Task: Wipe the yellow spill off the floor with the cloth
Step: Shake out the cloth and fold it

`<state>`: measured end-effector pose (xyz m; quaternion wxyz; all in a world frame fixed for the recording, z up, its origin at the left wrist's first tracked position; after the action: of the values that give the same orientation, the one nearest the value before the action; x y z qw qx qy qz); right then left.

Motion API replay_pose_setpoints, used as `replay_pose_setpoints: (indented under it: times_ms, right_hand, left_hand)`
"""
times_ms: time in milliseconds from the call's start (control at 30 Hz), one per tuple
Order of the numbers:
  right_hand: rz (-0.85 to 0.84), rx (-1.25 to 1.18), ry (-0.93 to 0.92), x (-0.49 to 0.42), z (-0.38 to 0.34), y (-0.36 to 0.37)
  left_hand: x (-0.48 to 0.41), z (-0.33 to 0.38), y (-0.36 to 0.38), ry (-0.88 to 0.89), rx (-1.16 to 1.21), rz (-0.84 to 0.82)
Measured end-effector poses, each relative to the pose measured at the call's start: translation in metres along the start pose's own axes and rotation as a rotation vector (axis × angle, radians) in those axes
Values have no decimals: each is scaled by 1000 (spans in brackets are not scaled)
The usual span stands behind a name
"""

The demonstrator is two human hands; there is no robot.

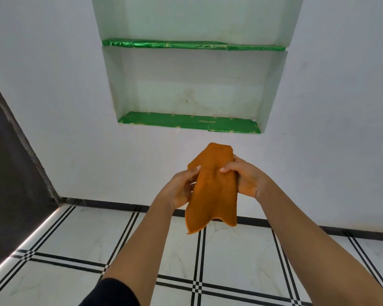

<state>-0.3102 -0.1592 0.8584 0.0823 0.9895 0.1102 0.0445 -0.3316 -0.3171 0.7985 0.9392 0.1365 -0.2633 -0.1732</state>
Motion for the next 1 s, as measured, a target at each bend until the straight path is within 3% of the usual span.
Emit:
replay_pose_setpoints:
  times_ms: [200, 333, 533, 833, 1000]
  right_hand:
    - [50, 126, 47, -3, -4, -15]
    - [146, 205, -6, -7, -8, -24]
    - [154, 212, 33, -13, -13, -28]
    - [364, 433, -22, -25, -27, -32]
    - [355, 668, -155, -29, -39, -26]
  left_hand:
    - [5, 26, -15, 144, -46, 191]
    - [11, 45, -14, 215, -71, 199]
    - [15, 65, -9, 302, -392, 323]
    - [20, 73, -9, 398, -511, 421]
    - [19, 78, -7, 360, -884, 457]
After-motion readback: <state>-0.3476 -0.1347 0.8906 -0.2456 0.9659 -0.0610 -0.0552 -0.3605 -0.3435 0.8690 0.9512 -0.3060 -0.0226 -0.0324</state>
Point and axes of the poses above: each hand's wrist, its own x-axis away from the middle knuckle, its own y-axis out of the palm, z = x × y, the point moved 4 cm from there along -x, towards the middle knuckle, and after that the axes turned 11 degrees about -y, right-handed, at the moved point
